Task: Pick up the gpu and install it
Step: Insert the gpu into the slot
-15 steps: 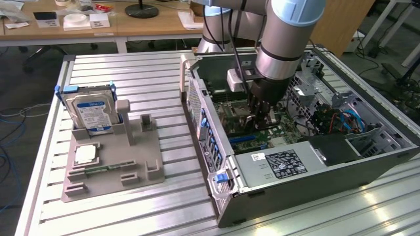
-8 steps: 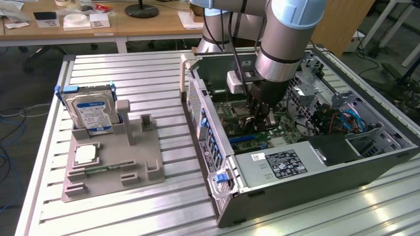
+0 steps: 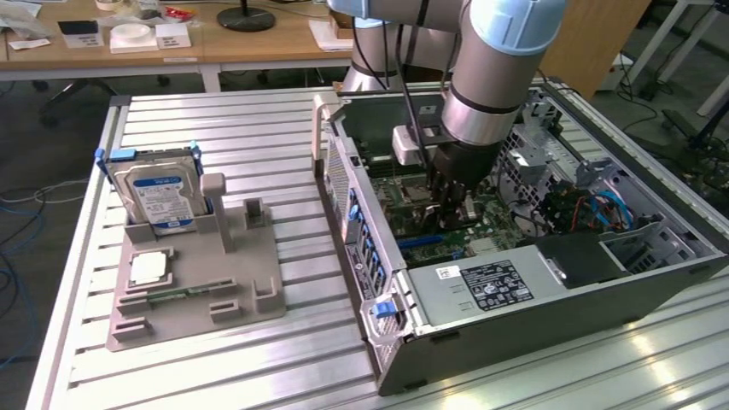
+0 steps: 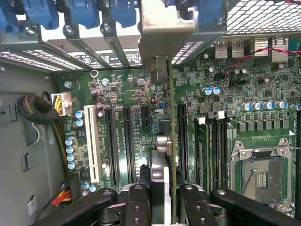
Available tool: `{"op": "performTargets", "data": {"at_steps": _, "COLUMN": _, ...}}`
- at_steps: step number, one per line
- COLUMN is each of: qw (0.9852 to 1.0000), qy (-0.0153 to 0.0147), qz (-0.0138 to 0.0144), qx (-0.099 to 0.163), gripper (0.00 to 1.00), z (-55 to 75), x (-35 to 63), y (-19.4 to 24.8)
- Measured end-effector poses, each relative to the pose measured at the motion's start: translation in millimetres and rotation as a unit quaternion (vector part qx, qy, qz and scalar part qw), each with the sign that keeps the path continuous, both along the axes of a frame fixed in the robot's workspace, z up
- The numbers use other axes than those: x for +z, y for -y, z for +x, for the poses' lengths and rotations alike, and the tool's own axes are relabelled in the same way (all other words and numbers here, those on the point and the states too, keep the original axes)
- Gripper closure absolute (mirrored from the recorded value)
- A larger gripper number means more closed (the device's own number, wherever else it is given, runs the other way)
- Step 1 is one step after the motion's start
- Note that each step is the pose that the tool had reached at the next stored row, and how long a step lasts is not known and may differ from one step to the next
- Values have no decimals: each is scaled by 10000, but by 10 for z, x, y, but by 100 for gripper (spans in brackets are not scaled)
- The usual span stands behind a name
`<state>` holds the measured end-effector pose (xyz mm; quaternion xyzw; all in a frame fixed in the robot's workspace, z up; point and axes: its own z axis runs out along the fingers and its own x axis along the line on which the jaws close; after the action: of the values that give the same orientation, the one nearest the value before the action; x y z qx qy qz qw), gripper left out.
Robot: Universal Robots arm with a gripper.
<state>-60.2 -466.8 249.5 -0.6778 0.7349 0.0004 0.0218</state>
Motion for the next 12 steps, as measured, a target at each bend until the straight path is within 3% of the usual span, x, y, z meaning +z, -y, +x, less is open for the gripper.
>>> {"op": "performTargets", "data": {"at_steps": 12, "qw": 10000, "qy": 0, "qz": 0, "qx": 1, "gripper": 72, "z": -50, "x": -58, "y": 0}}
